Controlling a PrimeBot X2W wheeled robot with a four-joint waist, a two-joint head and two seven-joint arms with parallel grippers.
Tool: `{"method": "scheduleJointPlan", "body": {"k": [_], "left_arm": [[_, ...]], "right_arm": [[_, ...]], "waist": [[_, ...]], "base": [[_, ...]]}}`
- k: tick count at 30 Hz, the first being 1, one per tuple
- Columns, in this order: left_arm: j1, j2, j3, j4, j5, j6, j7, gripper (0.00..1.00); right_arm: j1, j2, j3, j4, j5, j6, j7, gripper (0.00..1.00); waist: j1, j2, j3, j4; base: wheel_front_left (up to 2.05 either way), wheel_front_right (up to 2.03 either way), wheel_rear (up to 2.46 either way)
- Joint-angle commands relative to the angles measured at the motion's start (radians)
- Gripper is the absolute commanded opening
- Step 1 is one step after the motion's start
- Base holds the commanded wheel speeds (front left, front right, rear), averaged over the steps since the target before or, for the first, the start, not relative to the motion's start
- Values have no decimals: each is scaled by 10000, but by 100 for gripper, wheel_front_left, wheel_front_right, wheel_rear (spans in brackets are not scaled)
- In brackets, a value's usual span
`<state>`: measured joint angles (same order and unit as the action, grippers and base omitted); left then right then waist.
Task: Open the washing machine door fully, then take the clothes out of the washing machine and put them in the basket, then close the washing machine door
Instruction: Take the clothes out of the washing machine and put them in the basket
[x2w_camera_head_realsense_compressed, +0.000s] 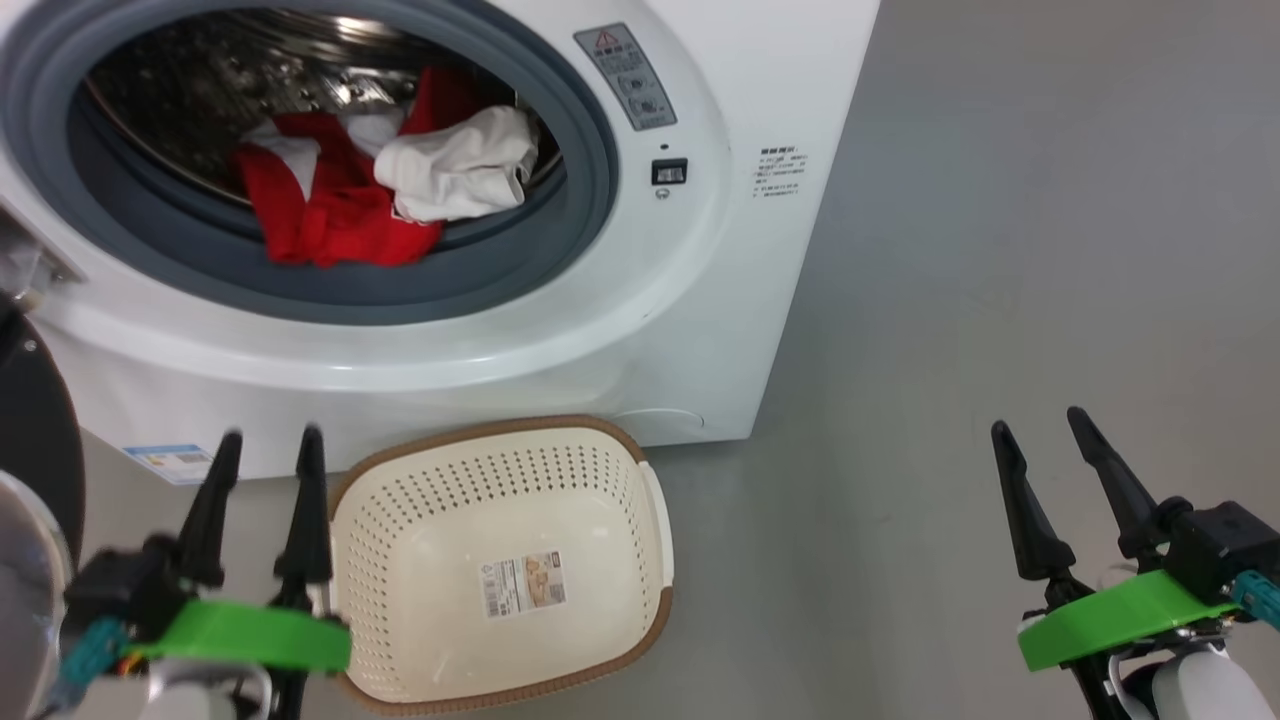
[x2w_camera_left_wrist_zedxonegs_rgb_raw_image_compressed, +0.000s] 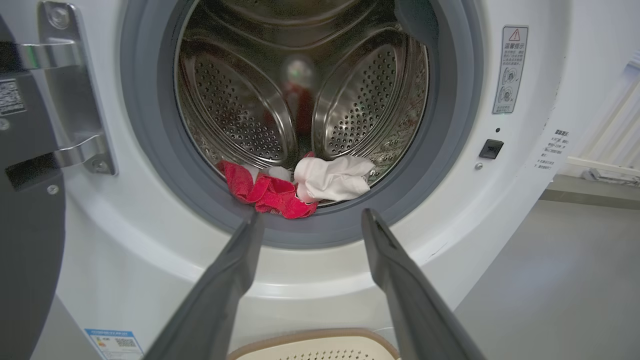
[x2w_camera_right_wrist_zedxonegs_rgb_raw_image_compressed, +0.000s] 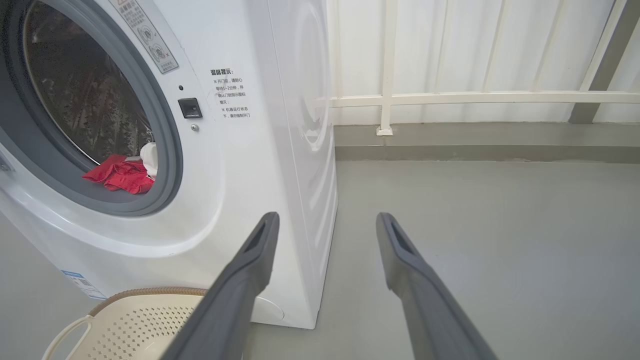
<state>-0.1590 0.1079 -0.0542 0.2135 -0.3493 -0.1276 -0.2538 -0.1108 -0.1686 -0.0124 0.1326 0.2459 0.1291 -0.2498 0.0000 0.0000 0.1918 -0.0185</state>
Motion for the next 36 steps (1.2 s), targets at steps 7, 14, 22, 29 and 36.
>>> {"method": "scheduleJointPlan", "body": {"k": [7,14,22,29,36], "left_arm": [[-2667,38,-91,1708,228,-30,-12,100],[-5381,270,-660,4293,204,-30,1156,100],[-7794,847,-1046,6927,442,-30,1978,100],[-8958,937,-1260,8428,605,45,1942,100],[-9828,1298,-1277,9537,651,253,1604,100]], "right_arm": [[-676,31,397,-235,27,16,-120,100],[-1141,285,625,-145,73,16,-120,100],[-1443,534,828,-44,141,16,-120,100],[-1549,696,1085,-3,171,16,-120,100],[-1732,879,1359,71,252,16,-120,100]], "waist": [[0,0,805,-309],[0,0,1338,-796],[0,0,1740,-1370],[0,0,1947,-1702],[0,0,2155,-2083]], "base": [[0,0,0],[0,0,0],[0,0,0],[0,0,0],[0,0,0]]}}
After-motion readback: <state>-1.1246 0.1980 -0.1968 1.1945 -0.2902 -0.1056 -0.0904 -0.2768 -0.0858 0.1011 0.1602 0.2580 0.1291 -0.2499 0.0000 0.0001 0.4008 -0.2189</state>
